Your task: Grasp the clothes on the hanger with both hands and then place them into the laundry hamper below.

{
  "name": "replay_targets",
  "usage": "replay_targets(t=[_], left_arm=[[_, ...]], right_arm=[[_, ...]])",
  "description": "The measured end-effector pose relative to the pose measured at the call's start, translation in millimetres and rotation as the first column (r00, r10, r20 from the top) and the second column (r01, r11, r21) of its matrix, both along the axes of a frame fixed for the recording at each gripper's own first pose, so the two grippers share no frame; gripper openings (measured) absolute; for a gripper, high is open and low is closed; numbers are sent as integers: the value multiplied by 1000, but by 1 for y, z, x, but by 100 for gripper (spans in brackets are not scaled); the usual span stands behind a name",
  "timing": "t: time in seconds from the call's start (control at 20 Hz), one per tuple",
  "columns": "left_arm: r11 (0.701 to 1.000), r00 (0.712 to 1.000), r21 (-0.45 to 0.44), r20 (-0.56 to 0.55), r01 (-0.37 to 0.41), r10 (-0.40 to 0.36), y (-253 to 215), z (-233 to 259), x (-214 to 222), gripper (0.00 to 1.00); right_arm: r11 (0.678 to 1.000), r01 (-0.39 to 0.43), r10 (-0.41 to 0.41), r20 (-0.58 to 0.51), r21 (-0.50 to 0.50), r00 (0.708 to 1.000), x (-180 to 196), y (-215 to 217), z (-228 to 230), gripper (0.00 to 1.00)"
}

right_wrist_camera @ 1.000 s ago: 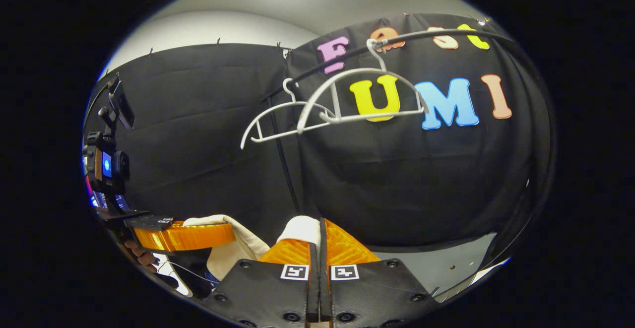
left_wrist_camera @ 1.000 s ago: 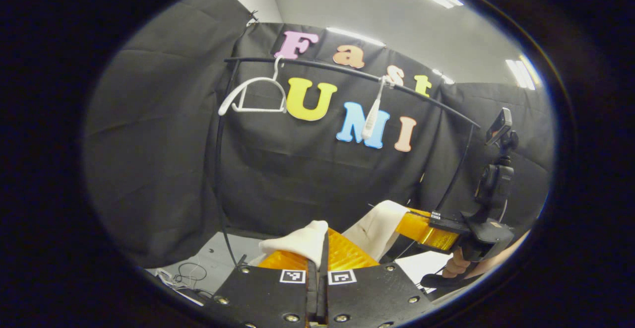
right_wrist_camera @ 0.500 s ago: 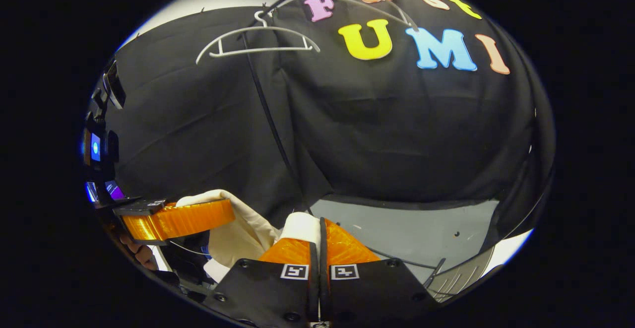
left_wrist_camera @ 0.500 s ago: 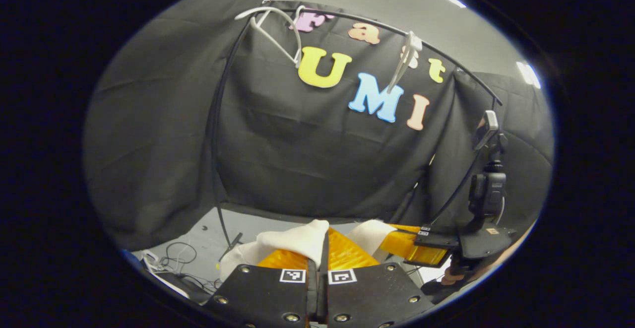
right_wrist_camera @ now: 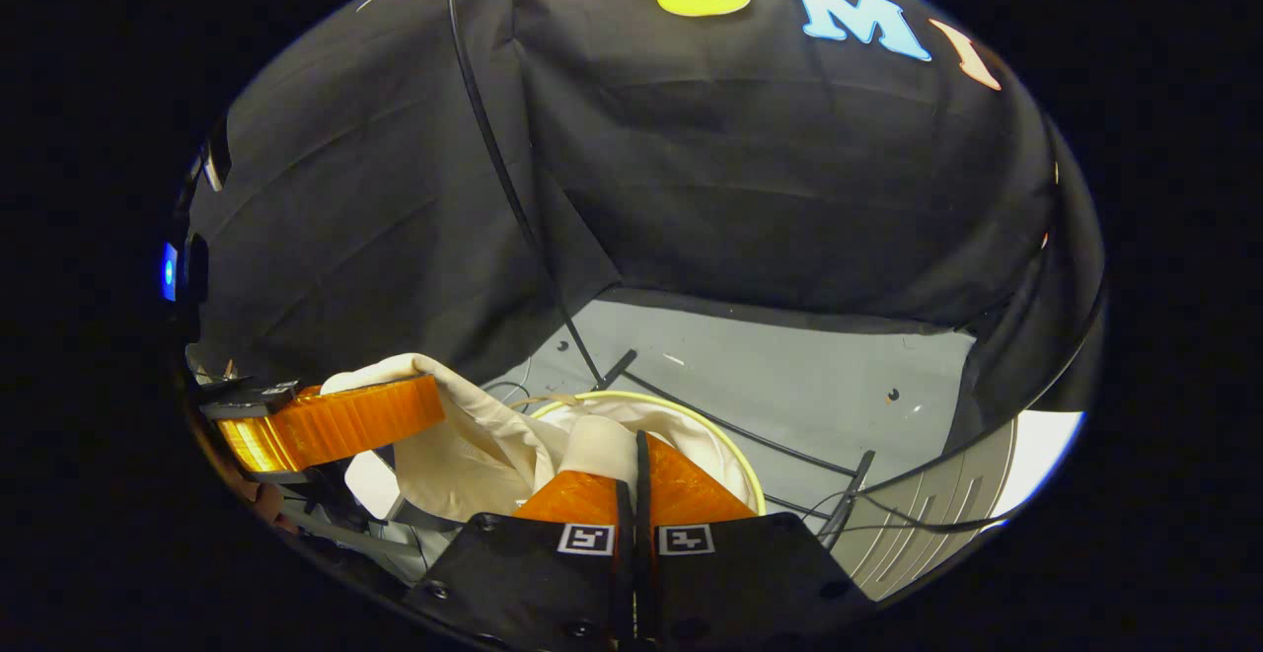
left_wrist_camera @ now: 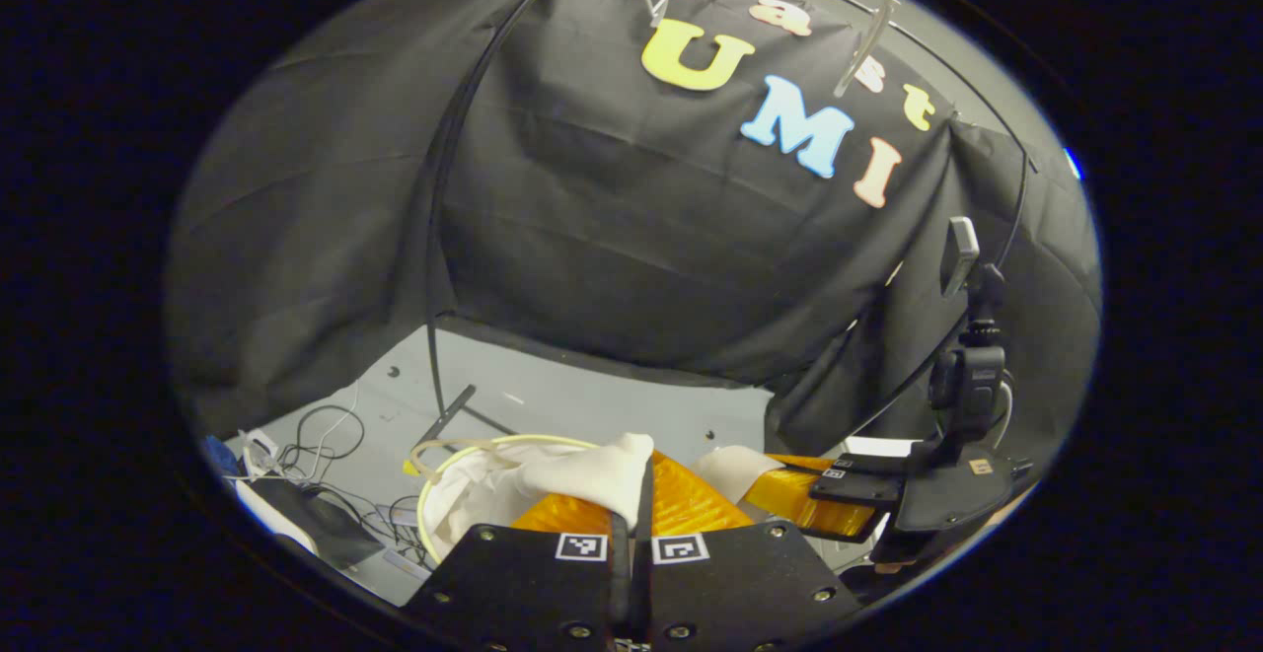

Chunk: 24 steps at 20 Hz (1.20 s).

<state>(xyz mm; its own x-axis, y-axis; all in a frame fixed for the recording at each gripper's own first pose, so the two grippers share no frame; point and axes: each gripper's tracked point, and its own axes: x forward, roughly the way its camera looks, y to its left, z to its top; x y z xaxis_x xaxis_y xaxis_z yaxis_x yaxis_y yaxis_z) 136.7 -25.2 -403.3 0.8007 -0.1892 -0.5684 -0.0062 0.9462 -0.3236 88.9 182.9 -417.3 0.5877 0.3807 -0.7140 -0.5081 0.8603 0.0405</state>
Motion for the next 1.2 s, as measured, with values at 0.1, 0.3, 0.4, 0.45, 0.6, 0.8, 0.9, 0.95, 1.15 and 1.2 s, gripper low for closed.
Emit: replay_targets(t=[0.1, 0.3, 0.4, 0.45, 0.6, 0.8, 0.9, 0.95, 1.15, 1.2], left_arm=[[1000, 999, 1, -25, -23, 23, 6, -17, -1, 2], [998, 995, 52, -91, -47, 52, 20, -50, -12, 4], [995, 992, 88, -111, -47, 56, 23, -53, -11, 0], [994, 991, 99, -124, -38, 50, 24, -52, -15, 5], [977, 988, 214, -145, -22, 54, 30, -45, -18, 72], [944, 985, 329, -146, -35, 88, 32, -5, -44, 97], [940, 986, 333, -114, -78, 123, 27, 30, -55, 96], [934, 984, 341, -97, -106, 148, 27, 46, -64, 96], [891, 977, 411, -9, -191, 213, 33, 113, -87, 96], [889, 974, 406, 18, -212, 224, 33, 132, -87, 96]], right_arm=[[1000, 0, 0, -13, -8, 1000, 2, 6, -15, 2], [998, -40, 39, -33, -44, 999, -3, 11, -29, 5], [998, -38, 35, -53, -41, 998, -6, 6, -35, 14], [999, -35, 33, -69, -22, 997, -10, 5, -35, 19], [999, -34, 35, -81, 12, 996, -14, 2, -22, 78], [999, -35, 36, -37, 32, 999, -19, -24, 32, 98], [999, -17, 17, -2, 49, 1000, -17, -42, 59, 98], [999, -9, 8, 20, 50, 1000, -17, -53, 74, 98], [998, -19, 12, 137, 51, 990, -11, -86, 129, 98], [999, -5, -3, 155, 52, 988, -12, -94, 142, 99]])
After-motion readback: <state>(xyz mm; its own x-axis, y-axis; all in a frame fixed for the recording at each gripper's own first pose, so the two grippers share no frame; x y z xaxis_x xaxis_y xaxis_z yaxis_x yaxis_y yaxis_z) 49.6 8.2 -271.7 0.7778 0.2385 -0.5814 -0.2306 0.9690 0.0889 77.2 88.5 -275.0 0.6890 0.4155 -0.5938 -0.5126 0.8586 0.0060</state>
